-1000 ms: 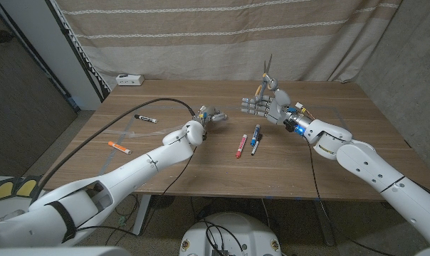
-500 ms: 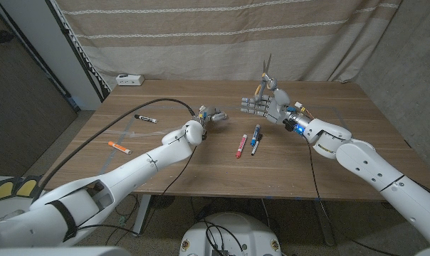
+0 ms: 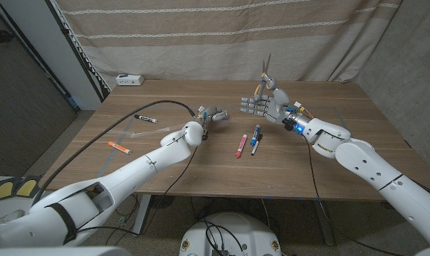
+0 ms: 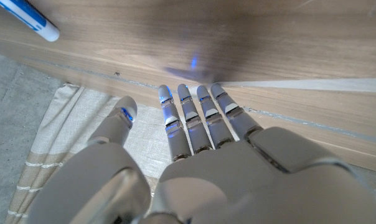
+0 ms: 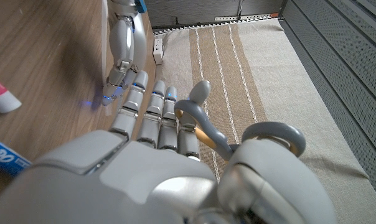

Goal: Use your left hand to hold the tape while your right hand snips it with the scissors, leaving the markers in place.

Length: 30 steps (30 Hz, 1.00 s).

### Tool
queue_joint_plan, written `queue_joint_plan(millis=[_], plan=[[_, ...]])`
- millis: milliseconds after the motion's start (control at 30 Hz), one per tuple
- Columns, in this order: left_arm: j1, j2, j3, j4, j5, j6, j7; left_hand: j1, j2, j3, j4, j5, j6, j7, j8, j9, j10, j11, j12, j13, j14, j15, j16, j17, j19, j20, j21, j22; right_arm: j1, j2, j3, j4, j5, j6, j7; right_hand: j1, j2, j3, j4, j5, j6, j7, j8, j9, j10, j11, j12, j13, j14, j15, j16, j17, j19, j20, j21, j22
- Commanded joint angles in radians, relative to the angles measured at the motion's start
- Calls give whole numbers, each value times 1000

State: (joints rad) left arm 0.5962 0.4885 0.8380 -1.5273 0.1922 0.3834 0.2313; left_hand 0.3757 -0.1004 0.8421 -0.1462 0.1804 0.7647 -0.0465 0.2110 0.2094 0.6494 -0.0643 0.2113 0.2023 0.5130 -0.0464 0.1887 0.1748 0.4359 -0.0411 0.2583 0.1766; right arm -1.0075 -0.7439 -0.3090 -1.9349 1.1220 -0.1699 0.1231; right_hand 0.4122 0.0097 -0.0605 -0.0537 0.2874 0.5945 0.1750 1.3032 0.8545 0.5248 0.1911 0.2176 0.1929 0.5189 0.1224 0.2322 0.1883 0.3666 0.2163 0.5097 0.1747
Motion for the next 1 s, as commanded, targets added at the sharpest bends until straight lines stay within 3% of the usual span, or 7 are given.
queue_joint_plan(millis=[33, 233, 367, 467, 700, 733, 1000], plan=[[30, 0, -27, -6, 1, -79, 59, 0, 9, 6, -5, -5, 8, -4, 5, 2, 11, -5, 6, 5, 3, -56, 0, 2, 7, 3, -1, 3, -7, 2, 2, -4, 1, 2, -5, 1, 11, -2, -5, -5, 7, -2, 10, 2, -3, -1, -5, 5, 12, -2, -4, 5, 10, 0, -7, 2], [44, -1, -41, -14, 4, -102, 80, 0, 11, 7, -5, -5, 11, -9, 5, 2, 9, -9, 5, 6, 2, -58, 1, 3, 8, 2, -2, 4, -9, 1, 1, -7, 0, 4, -5, 1, 12, -3, -5, -5, 5, -1, 11, 3, -2, -1, -5, 5, 13, -2, -5, 5, 12, 0, -10, 2], [54, -1, -47, -20, 10, -114, 96, 1, 13, 9, -5, -5, 19, -19, 8, 1, 9, -17, 5, 6, -2, -59, 0, 4, 17, 23, 0, 7, -11, 1, 0, -10, 0, 5, -5, 1, 12, -4, -6, -5, 7, -2, 11, 1, -2, -1, -5, 5, 13, -2, -6, 5, 13, 0, -13, 2], [64, -4, -53, -20, 12, -130, 114, 4, 14, 11, -7, -4, 31, -27, 12, 1, 10, -27, 5, 6, 1, -65, 1, 4, 29, 25, 4, 9, -12, 0, 0, -13, 0, 4, -6, 1, 13, -4, -6, -5, 10, -4, 9, -3, -2, -1, -5, 5, 14, -1, -7, 5, 15, 0, -16, 3], [87, -10, -73, -10, 6, -201, 156, 49, 16, 31, -30, -1, 66, -62, 21, -1, 25, -58, 9, 6, 16, -89, 4, 1, 58, 28, 16, 18, -14, 1, -2, -17, 0, 5, -7, 2, 15, -5, -8, -5, 8, -3, 13, 1, -3, -1, -6, 5, 14, -1, -9, 5, 18, 0, -24, 3], [89, -11, -77, -10, 2, -207, 155, 60, 14, 35, -34, -1, 67, -65, 20, -2, 30, -66, 10, 6, 23, -94, 6, 1, 70, 38, 22, 20, -14, 3, -3, -17, 1, 5, -6, 3, 15, -5, -8, -5, 9, -3, 12, -1, -3, -1, -6, 5, 14, -1, -9, 5, 18, 0, -25, 3], [105, -19, -102, 1, -27, -274, 161, 87, 10, 45, -40, -1, 66, -81, 17, -3, 31, -74, 9, 6, 26, -101, 5, 0, 87, 48, 29, 23, -13, 4, -7, -20, -2, 6, -10, 4, 18, -5, -10, -6, 10, -3, 12, -3, -3, -2, -7, 5, 16, 0, -11, 5, 22, 0, -33, 3]])
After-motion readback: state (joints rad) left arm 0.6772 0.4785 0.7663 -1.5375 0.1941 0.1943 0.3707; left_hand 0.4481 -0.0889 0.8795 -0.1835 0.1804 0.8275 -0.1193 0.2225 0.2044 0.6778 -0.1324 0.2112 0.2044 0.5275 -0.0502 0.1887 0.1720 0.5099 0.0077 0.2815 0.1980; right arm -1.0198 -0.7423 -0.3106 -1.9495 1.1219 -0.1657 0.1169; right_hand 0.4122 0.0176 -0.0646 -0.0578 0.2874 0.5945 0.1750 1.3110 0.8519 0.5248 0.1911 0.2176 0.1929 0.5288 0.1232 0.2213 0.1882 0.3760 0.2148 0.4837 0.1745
